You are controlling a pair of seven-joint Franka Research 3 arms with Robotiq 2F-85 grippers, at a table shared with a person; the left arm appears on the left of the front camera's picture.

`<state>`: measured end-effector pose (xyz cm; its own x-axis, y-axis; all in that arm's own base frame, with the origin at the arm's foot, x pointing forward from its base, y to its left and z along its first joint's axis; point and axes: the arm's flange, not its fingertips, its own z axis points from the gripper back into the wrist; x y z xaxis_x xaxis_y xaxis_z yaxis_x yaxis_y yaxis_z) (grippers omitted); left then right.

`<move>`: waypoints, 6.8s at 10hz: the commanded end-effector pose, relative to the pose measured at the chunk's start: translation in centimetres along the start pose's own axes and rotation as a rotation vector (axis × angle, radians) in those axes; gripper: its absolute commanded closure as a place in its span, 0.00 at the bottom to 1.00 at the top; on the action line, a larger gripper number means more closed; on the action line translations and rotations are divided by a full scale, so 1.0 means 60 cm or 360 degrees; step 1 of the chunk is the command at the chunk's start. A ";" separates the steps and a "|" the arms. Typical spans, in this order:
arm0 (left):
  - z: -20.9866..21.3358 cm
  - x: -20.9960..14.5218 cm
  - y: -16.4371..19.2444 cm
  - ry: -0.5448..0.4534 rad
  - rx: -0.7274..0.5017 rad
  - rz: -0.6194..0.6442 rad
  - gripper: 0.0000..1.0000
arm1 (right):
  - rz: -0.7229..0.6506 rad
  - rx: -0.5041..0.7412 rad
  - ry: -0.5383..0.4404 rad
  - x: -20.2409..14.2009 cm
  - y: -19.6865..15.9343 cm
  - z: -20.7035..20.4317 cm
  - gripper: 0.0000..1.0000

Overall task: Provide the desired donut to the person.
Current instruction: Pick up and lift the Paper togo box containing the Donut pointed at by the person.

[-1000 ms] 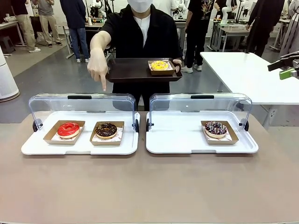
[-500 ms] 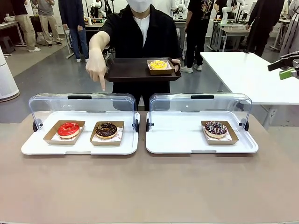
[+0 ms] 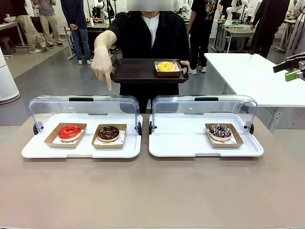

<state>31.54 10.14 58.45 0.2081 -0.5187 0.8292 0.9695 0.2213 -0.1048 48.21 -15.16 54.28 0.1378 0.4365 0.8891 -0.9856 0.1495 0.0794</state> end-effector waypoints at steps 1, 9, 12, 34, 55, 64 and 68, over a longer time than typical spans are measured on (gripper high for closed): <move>-0.042 0.087 0.003 0.0512 0.0085 -0.0263 0.00 | 0.0000 -0.0003 -0.0013 0.001 0.001 0.001 0.00; -0.452 0.176 0.100 0.1349 0.0065 -0.0564 0.00 | 0.0000 -0.0003 -0.0013 0.001 0.001 0.001 0.00; -0.571 0.151 0.092 0.1355 0.0016 -0.0665 0.00 | 0.0000 -0.0003 -0.0013 0.001 0.001 0.001 0.00; -0.787 0.101 0.189 0.1593 -0.0181 -0.0497 0.00 | 0.0000 -0.0003 -0.0013 0.001 0.001 0.001 0.00; -0.826 0.050 0.201 0.1578 0.0083 -0.0503 0.53 | 0.0000 -0.0003 -0.0013 0.001 0.001 0.001 0.00; -0.814 0.054 0.211 0.1568 0.0030 -0.0432 1.00 | 0.0000 -0.0003 -0.0013 0.001 0.001 0.001 0.00; -0.755 0.088 0.167 0.1756 -0.0109 -0.0423 1.00 | 0.0000 -0.0003 -0.0013 0.001 0.001 0.001 0.00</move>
<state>49.86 -28.57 34.63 -0.0232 -0.9985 -0.0487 0.9997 -0.0233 0.0021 48.21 -15.17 54.33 0.1371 0.4365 0.8892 -0.9856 0.1498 0.0784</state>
